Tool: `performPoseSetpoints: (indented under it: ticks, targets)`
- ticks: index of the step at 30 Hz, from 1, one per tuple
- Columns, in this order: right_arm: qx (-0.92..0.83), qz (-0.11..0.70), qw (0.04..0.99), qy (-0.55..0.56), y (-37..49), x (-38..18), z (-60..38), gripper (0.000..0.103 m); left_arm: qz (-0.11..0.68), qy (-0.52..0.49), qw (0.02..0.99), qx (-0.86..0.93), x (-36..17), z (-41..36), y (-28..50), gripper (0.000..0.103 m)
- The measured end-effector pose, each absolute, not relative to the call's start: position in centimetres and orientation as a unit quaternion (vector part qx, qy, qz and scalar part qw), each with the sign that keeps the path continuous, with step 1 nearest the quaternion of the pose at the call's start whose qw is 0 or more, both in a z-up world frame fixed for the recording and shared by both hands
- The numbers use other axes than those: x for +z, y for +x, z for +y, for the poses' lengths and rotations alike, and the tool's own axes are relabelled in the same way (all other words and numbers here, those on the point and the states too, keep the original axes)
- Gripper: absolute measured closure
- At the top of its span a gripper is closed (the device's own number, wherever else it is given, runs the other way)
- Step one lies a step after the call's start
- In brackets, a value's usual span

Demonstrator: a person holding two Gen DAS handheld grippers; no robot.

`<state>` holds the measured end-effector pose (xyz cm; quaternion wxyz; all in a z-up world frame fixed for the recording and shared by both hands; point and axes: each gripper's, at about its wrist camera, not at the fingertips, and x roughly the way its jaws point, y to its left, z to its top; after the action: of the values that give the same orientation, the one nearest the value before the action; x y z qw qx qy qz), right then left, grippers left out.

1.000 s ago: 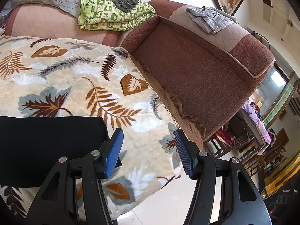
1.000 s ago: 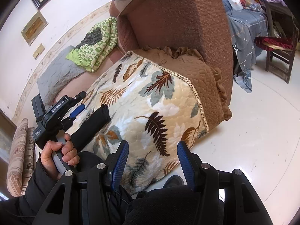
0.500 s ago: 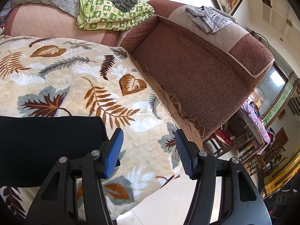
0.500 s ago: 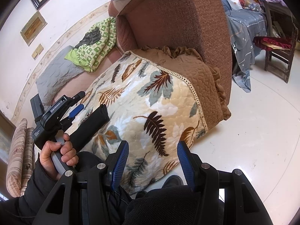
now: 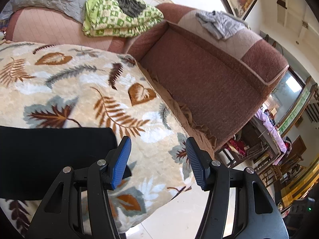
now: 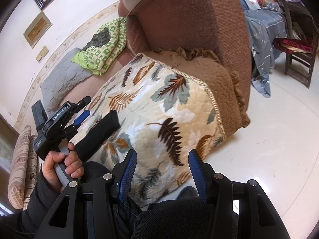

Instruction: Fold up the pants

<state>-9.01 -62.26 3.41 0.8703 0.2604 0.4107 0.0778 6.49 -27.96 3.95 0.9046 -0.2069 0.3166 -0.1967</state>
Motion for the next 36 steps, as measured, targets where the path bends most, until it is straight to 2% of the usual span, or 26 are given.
performPoseSetpoints:
  ticks: [3, 6, 14, 18, 24, 26, 28, 36]
  targets:
    - [0.098, 0.403, 0.856, 0.308, -7.6, 2.6, -61.8, 0.051, 0.296, -0.232, 0.909, -0.181, 5.1, -24.5, 5.6, 0.046]
    - [0.105, 0.401, 0.845, 0.339, -5.7, 1.9, -60.4, 0.051, 0.268, -0.264, 0.913, -0.156, 6.2, -20.2, 4.1, 0.040]
    - [0.156, 0.437, 0.839, 0.284, -0.9, 1.9, -53.3, 0.051, 0.213, -0.346, 0.910, -0.086, 7.1, -10.3, 0.6, 0.036]
    - [0.147, 0.421, 0.862, 0.241, 0.1, 3.6, -50.7, 0.051, 0.207, -0.360, 0.906, -0.077, 7.2, -8.4, 0.2, 0.034]
    - [0.162, 0.344, 0.919, 0.109, 0.9, 8.4, -45.6, 0.049, 0.193, -0.347, 0.915, -0.076, 8.7, -6.9, -1.1, 0.033]
    - [0.180, 0.340, 0.916, 0.110, 2.1, 8.7, -44.6, 0.049, 0.183, -0.315, 0.929, -0.071, 9.0, -6.7, -1.8, 0.026]
    - [0.173, 0.336, 0.918, 0.120, 3.1, 8.7, -44.1, 0.049, 0.182, -0.291, 0.937, -0.056, 8.3, -5.8, -2.3, 0.025]
    - [0.188, 0.362, 0.891, 0.200, 7.3, 7.4, -43.8, 0.049, 0.205, -0.307, 0.928, -0.051, 6.9, -2.9, -2.5, 0.025]
